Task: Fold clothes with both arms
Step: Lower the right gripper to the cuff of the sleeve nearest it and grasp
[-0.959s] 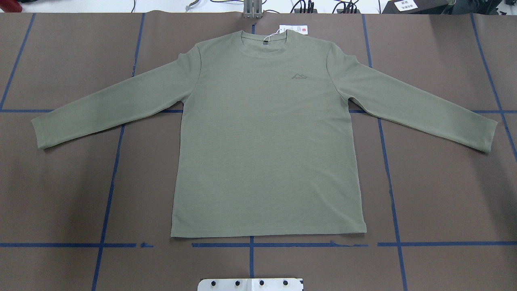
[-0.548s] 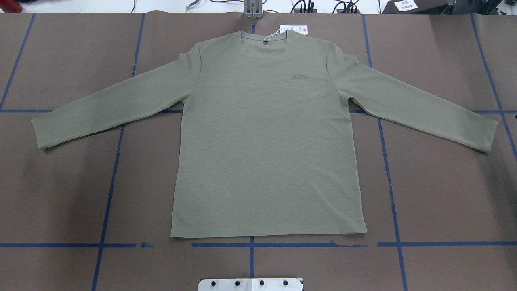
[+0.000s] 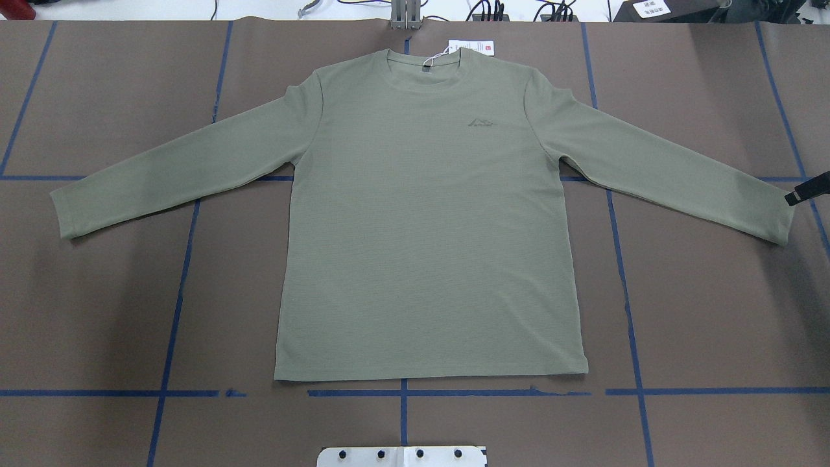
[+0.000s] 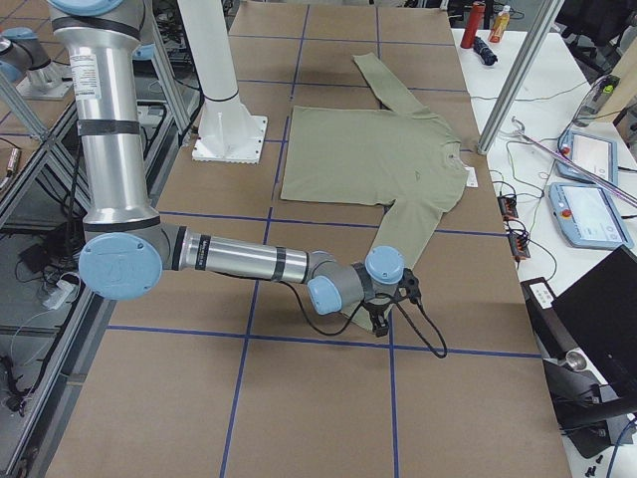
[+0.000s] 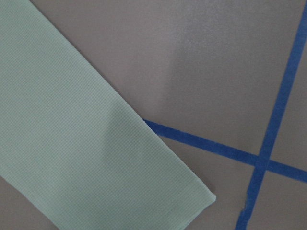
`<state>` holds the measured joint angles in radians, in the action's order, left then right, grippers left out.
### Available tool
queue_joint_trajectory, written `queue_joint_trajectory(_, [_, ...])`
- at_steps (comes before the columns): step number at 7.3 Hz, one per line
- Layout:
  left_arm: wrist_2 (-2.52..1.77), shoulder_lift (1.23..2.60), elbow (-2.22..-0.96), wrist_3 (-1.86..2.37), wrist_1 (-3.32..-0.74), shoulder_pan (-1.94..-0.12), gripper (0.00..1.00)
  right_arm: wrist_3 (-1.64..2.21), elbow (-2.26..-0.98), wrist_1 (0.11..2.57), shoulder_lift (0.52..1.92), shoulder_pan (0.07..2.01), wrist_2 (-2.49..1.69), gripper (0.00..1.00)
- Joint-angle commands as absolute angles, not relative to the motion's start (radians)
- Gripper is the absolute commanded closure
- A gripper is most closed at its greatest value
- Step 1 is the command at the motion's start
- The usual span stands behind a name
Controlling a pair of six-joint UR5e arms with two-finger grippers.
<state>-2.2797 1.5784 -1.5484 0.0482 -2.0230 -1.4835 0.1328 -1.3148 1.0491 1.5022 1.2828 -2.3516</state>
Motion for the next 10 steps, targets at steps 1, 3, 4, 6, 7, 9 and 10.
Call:
queue_joint_trajectory(1, [-2.281, 1.578, -1.548, 0.046, -2.033, -1.483, 0.00, 0.146, -1.312, 1.048, 1.506, 1.232, -2.330, 0.00])
queue_joint_trajectory(3, [-2.281, 1.578, -1.548, 0.045, -2.033, -1.483, 0.00, 0.146, -1.304, 1.048, 1.516, 1.229, -2.319, 0.00])
queue_joint_trajectory(4, [-2.281, 1.578, -1.549, 0.044, -2.034, -1.483, 0.00, 0.146, -1.295, 1.049, 1.516, 1.229, -2.318, 0.00])
queue_joint_trajectory(6, [-2.281, 1.578, -1.548, 0.043, -2.034, -1.483, 0.00, 0.144, -1.281, 1.048, 1.513, 1.221, -2.316, 0.00])
queue_joint_trajectory(7, [-2.281, 1.578, -1.549, 0.044, -2.034, -1.483, 0.00, 0.146, -1.279, 1.048, 1.506, 1.209, -2.315, 0.00])
queue_joint_trajectory(9, [-2.281, 1.578, -1.549, 0.043, -2.034, -1.483, 0.00, 0.146, -1.273, 1.049, 1.503, 1.201, -2.315, 0.00])
queue_joint_trajectory(10, [-2.281, 1.578, -1.552, 0.043, -2.034, -1.483, 0.00, 0.144, -1.261, 1.048, 1.503, 1.200, -2.316, 0.00])
